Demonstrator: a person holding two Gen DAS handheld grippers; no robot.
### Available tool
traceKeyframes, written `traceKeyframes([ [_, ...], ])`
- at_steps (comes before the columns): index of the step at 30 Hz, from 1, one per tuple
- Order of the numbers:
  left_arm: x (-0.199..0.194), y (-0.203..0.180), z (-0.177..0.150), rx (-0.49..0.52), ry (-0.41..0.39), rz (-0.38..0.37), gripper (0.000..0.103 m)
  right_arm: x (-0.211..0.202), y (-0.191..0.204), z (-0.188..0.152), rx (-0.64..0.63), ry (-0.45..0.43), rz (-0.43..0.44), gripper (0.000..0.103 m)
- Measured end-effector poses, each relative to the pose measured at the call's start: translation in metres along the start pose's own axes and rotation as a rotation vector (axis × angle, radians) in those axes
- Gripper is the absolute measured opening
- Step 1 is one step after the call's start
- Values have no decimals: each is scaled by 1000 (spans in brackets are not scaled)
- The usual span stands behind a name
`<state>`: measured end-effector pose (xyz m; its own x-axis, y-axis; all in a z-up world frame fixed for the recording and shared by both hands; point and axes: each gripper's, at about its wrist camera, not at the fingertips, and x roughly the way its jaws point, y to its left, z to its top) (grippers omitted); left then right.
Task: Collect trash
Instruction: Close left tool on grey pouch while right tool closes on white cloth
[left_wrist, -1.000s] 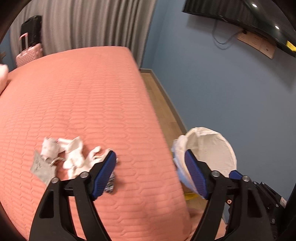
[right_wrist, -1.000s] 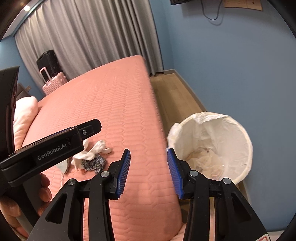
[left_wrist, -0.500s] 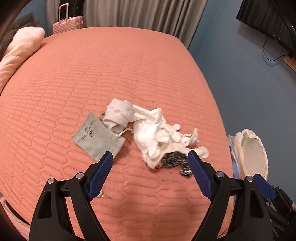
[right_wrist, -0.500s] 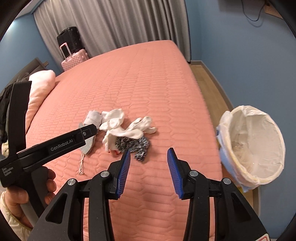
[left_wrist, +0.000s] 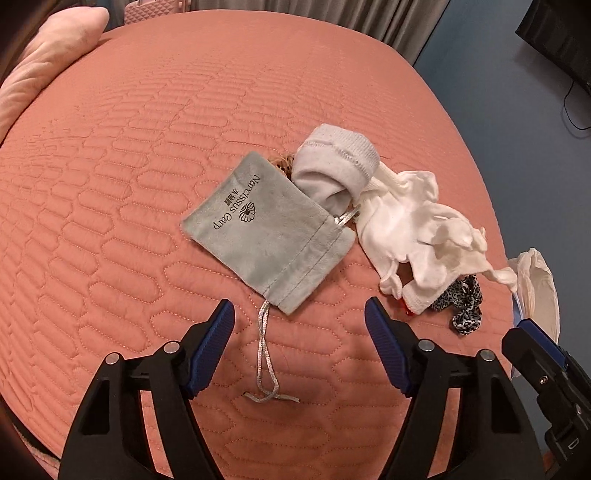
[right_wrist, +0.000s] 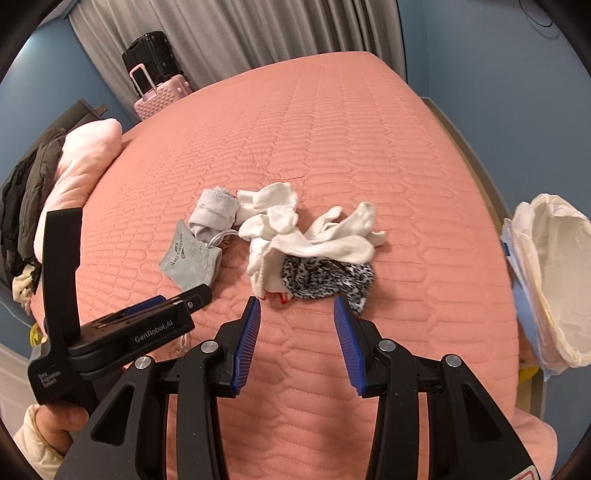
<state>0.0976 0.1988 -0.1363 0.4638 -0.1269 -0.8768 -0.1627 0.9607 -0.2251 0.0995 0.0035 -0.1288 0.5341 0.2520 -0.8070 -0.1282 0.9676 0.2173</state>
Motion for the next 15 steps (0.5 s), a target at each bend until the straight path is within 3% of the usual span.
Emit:
traceKeyframes([
  [9,16,9,13,-24,20,-18,70,38,13,24,42,16,26,39],
  [15,14,31,23,-85,20,-70,71,60,21,30,50,41,37,18],
])
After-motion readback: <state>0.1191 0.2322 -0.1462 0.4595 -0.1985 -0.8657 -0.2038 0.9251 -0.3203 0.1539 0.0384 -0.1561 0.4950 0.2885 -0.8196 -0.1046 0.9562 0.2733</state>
